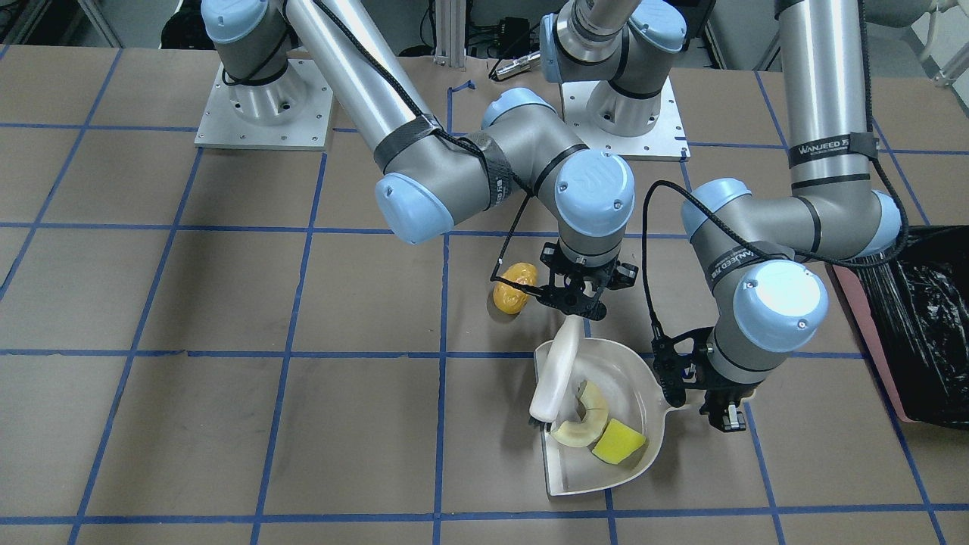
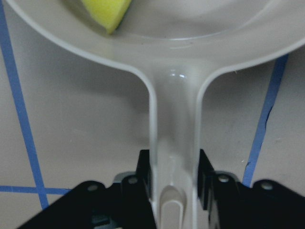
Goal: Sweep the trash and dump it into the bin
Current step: 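Sweep the sponge and curled piece into the dustpan with the right gripper's brush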
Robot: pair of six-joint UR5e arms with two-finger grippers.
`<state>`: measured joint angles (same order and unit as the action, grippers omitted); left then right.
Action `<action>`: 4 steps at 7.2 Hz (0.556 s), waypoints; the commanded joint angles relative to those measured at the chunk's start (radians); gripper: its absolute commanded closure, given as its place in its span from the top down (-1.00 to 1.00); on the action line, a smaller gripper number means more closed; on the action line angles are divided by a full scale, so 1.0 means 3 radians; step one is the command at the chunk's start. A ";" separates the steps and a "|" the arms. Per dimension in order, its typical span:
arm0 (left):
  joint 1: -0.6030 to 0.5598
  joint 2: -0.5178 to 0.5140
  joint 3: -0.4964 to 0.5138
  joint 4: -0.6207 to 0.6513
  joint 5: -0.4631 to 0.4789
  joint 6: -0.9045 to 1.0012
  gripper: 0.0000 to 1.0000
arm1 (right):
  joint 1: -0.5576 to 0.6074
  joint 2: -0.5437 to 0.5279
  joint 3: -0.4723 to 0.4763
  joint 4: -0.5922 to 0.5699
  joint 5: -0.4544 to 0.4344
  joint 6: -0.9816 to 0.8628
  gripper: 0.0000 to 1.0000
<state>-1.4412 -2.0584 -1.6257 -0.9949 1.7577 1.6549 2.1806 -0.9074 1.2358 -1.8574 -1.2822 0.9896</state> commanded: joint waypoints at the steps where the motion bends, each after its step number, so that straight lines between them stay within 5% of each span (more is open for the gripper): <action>1: 0.0048 0.0004 -0.0006 -0.0007 -0.0004 0.0072 -1.00 | -0.0063 -0.0145 0.0007 0.0314 -0.0036 -0.0051 -1.00; 4: 0.0386 0.0228 -0.0424 -0.0048 -0.0199 0.0292 -1.00 | -0.0273 -0.0492 0.0063 0.0867 -0.0297 -0.0501 -1.00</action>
<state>-1.3586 -2.0249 -1.6964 -1.0041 1.7136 1.7280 2.1280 -1.0098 1.2454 -1.6538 -1.3519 0.8878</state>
